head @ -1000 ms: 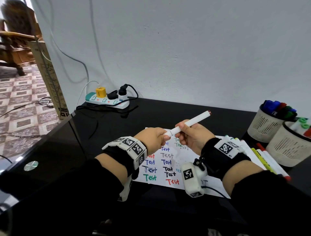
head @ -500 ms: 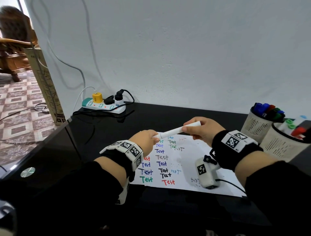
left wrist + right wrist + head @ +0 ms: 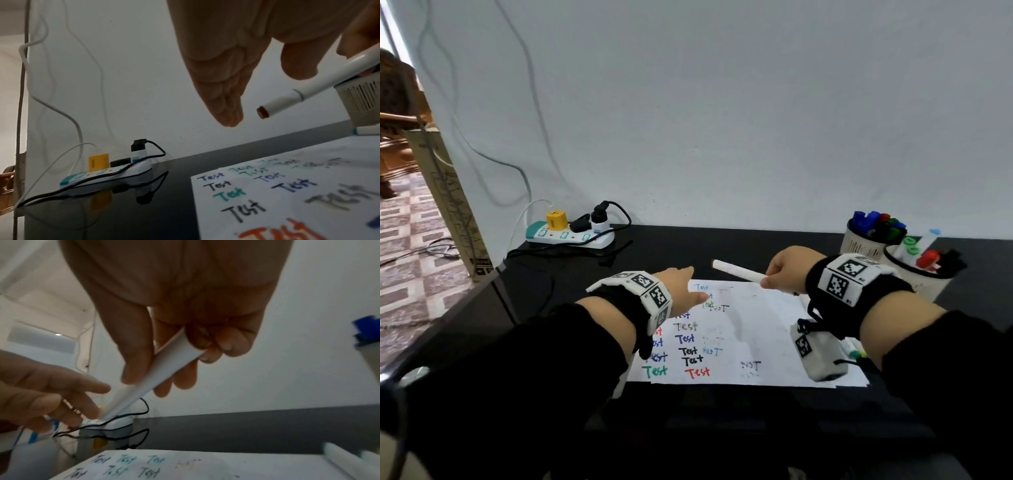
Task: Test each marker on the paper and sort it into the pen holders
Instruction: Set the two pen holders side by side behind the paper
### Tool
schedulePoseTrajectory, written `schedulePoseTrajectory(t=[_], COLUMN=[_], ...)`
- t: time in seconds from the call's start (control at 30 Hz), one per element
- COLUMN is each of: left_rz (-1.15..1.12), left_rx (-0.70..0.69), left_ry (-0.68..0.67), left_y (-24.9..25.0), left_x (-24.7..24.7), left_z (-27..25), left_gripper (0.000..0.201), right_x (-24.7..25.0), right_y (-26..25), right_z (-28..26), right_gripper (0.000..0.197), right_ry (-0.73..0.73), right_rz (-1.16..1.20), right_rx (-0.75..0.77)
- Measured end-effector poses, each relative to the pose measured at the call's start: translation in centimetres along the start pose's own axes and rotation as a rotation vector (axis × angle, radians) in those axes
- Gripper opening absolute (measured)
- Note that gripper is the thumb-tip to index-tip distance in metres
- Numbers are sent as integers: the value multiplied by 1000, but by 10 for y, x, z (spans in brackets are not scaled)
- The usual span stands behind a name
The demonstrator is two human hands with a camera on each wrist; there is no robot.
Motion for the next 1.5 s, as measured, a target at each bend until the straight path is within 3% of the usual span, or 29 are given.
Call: schedulePoseTrajectory(t=[0.23, 0.33, 0.4, 0.47, 0.7, 0.8, 0.9, 1.0, 1.07, 1.13, 1.2, 1.3, 1.4, 1.5], left_rz=[309, 362, 372, 386, 396, 383, 382, 367, 364, 369, 362, 296, 181, 101], left_rx=[-76, -55, -38, -30, -33, -28, -24, -34, -37, -31, -55, -118, -191, -259], left_ry=[-187, -209, -217, -208, -188, -193, -196, -207, -215, -219, -206, -164, -108, -43], left_y=[48, 56, 57, 58, 60, 58, 57, 58, 59, 60, 70, 98, 137, 176], left_x=[-51, -61, -67, -70, -69, -71, -71, -71, -70, -66, -57, -36, -13, 10], left_z=[24, 35, 42, 46, 46, 48, 46, 43, 41, 38, 38, 42, 49, 58], left_gripper=[78, 83, 88, 90, 89, 90, 91, 91, 89, 84, 82, 79, 78, 77], right_x=[-28, -44, -50, -51, -52, -54, -59, -57, -51, -41, -28, -10, 10, 28], right_y=[71, 81, 83, 83, 83, 86, 87, 94, 99, 107, 126, 157, 182, 203], right_z=[-14, -16, -16, -16, -12, -9, -5, -5, -10, -14, -18, -35, -62, -82], right_gripper=[34, 31, 54, 64, 55, 32, 55, 44, 55, 47, 25, 25, 49, 75], right_ry=[-42, -84, -57, -19, -82, -74, -62, -15, 0, 22, 143, 331, 515, 664], right_rz=[73, 23, -76, -89, -116, -153, -196, -175, -96, 26, 216, 458, 590, 499], right_rx=[-314, -318, -297, -276, -262, -274, -286, -285, -288, -311, -379, -469, -519, -592])
Point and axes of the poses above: each hand's wrist, its own z-axis towards the middle knuckle, its own x-axis out of the back of the hand, y = z × x, the point moved 8 cm from there along z, towards the middle knuckle, and after that the axes turned 5 degrees about -y, right-handed, at the moved point
